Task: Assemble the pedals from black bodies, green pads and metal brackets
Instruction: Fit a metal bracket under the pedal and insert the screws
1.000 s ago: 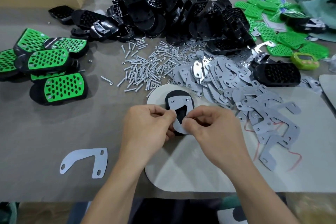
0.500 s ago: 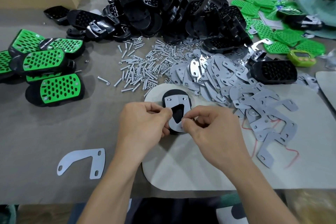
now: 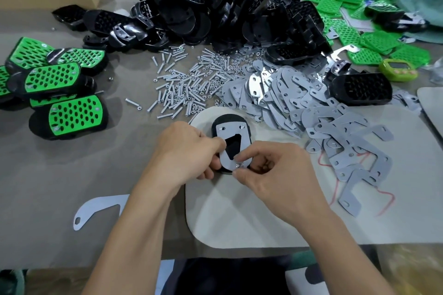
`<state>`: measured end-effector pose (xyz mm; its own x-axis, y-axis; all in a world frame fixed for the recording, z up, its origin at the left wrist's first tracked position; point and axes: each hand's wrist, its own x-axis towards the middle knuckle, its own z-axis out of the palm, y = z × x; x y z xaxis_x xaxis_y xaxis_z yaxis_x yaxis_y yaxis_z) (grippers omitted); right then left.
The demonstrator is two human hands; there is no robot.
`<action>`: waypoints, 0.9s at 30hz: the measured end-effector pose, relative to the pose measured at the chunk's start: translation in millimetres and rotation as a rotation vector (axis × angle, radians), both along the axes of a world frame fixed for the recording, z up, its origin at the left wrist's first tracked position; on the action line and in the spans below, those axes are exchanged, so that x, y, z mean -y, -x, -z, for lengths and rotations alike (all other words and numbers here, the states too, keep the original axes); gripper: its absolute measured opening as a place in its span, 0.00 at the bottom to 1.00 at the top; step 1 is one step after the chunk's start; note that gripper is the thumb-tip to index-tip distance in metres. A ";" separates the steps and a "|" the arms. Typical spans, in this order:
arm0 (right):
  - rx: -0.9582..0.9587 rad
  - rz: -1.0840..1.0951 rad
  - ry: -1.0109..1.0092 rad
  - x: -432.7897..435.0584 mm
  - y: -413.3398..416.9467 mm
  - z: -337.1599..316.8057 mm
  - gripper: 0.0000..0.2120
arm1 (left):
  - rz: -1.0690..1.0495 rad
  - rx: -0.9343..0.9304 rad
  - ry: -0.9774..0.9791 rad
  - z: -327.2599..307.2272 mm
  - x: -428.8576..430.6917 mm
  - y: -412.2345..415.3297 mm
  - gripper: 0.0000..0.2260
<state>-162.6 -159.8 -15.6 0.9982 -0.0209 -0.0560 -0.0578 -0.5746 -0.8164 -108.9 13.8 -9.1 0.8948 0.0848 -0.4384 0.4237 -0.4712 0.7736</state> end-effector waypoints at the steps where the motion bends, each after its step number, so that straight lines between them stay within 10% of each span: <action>1: 0.005 -0.002 0.002 -0.6 0.0 0.6 0.10 | 0.027 -0.011 -0.037 -1.1 -1.9 -1.4 0.11; 6: 0.018 -0.032 -0.019 3.6 -0.7 3.9 0.12 | 0.125 0.084 -0.298 -1.0 -7.2 -1.8 0.17; 11: 0.097 0.112 -0.234 20.8 -4.2 4.9 0.14 | -0.072 0.361 -0.045 11.4 -16.7 4.7 0.09; 14: 0.118 0.142 -0.194 24.3 -7.5 5.0 0.14 | 0.058 0.401 0.077 15.8 -22.2 6.0 0.22; 27: 0.048 0.038 0.040 1.3 -12.8 4.5 0.33 | 0.015 0.489 -0.059 34.2 -1.3 -8.4 0.27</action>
